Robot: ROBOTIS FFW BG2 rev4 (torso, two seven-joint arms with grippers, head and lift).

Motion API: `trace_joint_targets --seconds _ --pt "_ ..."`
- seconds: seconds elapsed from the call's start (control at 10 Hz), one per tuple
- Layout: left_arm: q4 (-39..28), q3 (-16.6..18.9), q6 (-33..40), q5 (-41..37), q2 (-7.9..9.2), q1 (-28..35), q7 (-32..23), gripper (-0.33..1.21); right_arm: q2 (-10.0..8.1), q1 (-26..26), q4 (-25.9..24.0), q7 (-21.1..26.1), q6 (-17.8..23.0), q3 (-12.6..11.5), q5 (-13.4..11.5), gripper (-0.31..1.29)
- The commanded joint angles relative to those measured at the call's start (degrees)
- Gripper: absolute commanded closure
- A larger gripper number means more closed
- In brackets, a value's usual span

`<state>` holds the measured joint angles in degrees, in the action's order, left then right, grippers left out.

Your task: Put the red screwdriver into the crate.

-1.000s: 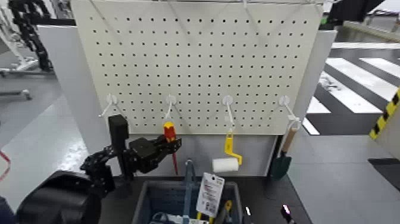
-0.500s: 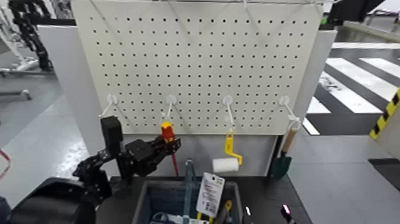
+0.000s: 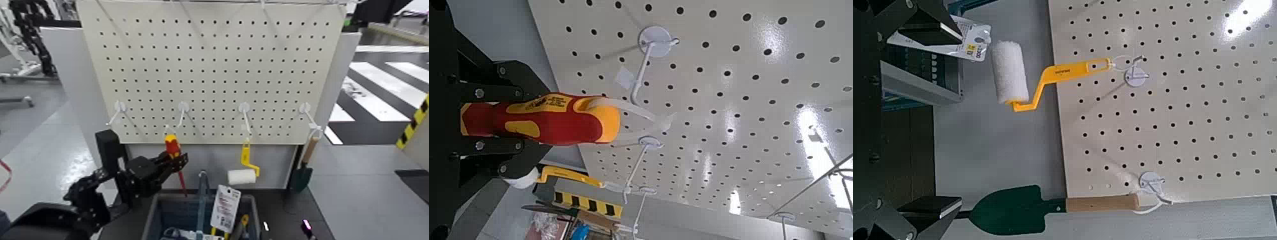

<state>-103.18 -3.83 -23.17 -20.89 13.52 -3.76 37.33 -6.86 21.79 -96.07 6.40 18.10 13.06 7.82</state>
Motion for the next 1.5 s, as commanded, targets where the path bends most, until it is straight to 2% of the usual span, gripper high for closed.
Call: trace_joint_targets --seconds 0.1,0.3,0.5,0.9,1.5 --pt "-1.7 1.3 -2.2 -1.9 -0.77 3.3 -0.1 1.17 0.00 0.0 -0.1 0.0 0.0 0.0 0.1 0.16" --pt "0.4 1.9 -2.1 -3.5 -2.09 5.3 0.7 1.17 -0.08 0.0 0.0 0.0 0.0 0.0 0.2 0.16" --pt "3.6 1.4 -0.8 -4.9 -2.53 6.2 1.4 1.17 -0.08 0.0 0.0 -0.1 0.1 0.0 0.2 0.16" --pt "10.5 -0.3 0.9 -10.9 -2.35 6.0 2.0 1.17 -0.08 -0.1 0.0 -0.1 0.1 0.2 0.4 0.16" --pt "13.1 -1.9 -1.4 -13.9 -2.09 5.2 1.8 1.15 0.00 0.0 0.0 -0.1 0.3 0.2 0.4 0.16"
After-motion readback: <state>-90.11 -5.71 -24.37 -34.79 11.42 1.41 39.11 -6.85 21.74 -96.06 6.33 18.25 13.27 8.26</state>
